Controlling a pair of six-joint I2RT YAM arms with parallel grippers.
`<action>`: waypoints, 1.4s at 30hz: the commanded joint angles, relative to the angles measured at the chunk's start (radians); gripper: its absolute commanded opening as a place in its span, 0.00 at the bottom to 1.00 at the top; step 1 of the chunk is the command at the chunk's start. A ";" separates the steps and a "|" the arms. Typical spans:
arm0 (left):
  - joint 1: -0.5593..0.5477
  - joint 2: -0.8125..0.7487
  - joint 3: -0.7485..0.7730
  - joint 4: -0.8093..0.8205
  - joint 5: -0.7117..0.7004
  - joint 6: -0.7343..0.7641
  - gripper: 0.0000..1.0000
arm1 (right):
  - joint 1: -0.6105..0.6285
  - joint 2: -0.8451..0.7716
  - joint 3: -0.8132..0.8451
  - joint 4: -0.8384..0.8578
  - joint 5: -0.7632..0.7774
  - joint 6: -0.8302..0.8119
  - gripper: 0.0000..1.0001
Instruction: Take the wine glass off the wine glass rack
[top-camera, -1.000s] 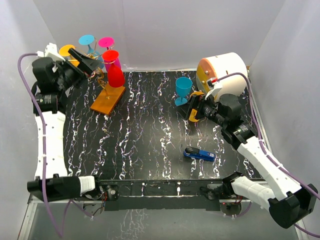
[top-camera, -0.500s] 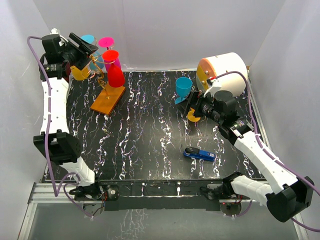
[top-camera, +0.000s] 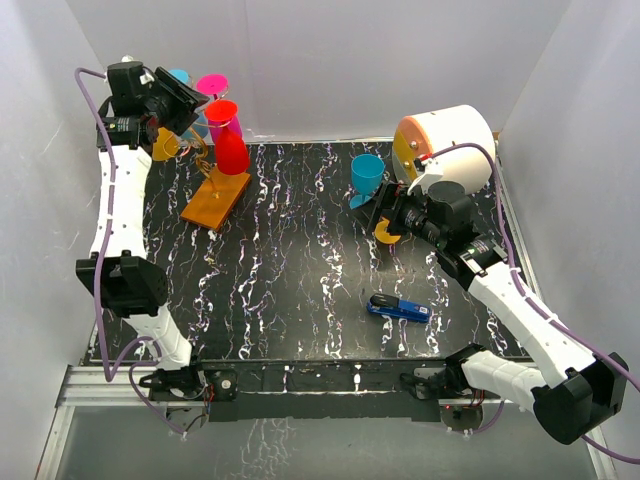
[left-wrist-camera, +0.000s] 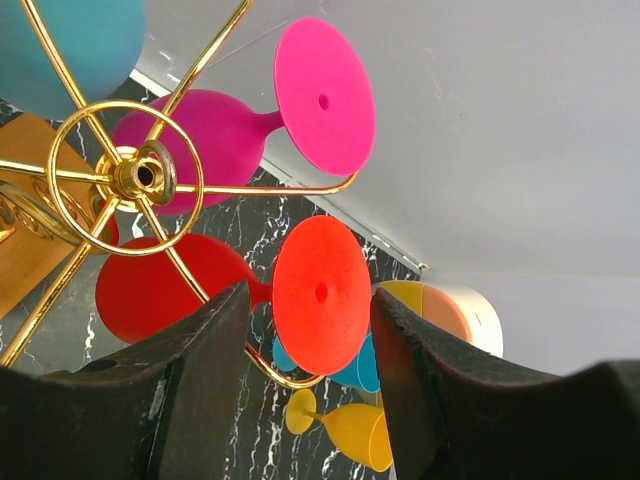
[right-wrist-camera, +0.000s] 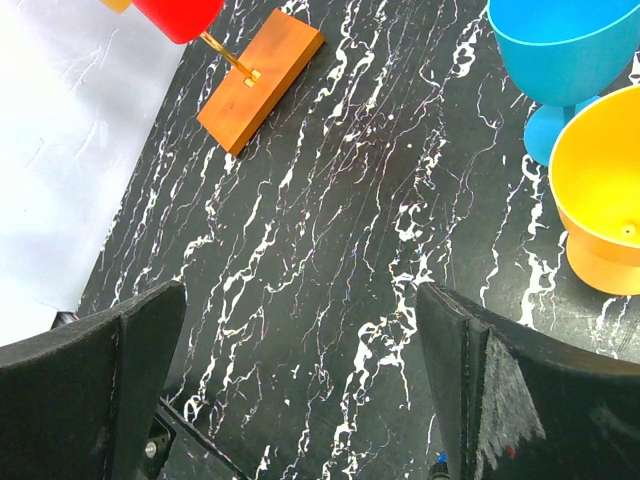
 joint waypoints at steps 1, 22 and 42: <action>-0.020 -0.004 0.052 -0.032 -0.055 -0.010 0.49 | 0.004 -0.020 0.044 0.039 0.016 0.006 0.98; -0.046 0.038 0.057 -0.028 -0.050 -0.052 0.38 | 0.003 -0.042 0.038 0.043 0.027 0.004 0.98; -0.047 0.007 -0.032 0.027 -0.028 -0.099 0.31 | 0.004 -0.047 0.047 0.048 0.025 0.001 0.99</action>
